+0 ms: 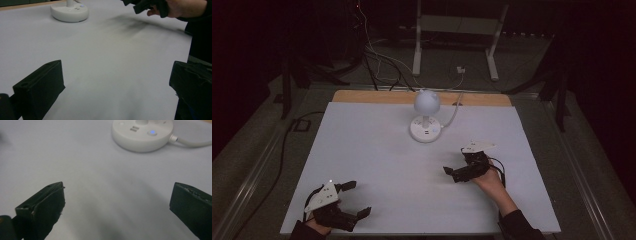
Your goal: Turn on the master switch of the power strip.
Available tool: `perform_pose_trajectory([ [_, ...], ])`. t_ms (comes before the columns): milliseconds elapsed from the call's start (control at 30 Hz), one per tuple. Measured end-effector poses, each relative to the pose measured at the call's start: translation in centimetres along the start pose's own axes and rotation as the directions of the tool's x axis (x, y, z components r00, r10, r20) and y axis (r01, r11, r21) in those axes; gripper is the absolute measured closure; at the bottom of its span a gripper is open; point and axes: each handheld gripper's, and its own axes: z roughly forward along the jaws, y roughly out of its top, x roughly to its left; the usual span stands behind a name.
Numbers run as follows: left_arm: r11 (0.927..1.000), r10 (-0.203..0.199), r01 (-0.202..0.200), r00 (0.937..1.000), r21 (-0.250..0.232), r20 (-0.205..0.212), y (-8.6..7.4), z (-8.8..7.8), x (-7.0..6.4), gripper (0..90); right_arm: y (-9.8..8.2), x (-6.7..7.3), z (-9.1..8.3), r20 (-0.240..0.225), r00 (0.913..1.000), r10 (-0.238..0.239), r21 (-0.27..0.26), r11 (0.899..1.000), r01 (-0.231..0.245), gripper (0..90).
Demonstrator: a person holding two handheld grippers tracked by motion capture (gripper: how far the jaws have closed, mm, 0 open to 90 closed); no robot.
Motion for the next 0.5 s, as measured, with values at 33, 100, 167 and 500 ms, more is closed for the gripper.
perform_pose_trajectory([
  [33, 1.0000, 0.000, 0.000, 1.0000, 0.000, 0.000, 0.0, 0.0, 0.0, 0.1, -0.2, 0.1, -0.3, -0.007, 1.0000, 0.000, -0.002, 1.000, 0.000, 0.0],
  [100, 1.0000, -0.001, 0.001, 1.0000, -0.002, 0.001, 0.0, 0.0, 0.0, 0.1, -0.5, 0.3, -0.6, -0.008, 1.0000, -0.004, 0.002, 1.000, 0.004, 0.0],
  [167, 1.0000, 0.000, 0.000, 1.0000, -0.001, 0.001, 0.0, 0.0, 0.0, 0.1, -0.9, 0.6, -0.9, -0.012, 0.9998, -0.013, 0.002, 1.000, 0.013, 0.0],
  [500, 1.0000, 0.001, -0.001, 1.0000, -0.003, 0.002, 0.0, -0.1, -0.1, 0.1, -2.9, 1.2, -2.5, -0.001, 0.9995, -0.033, 0.025, 0.999, 0.033, 0.0],
])
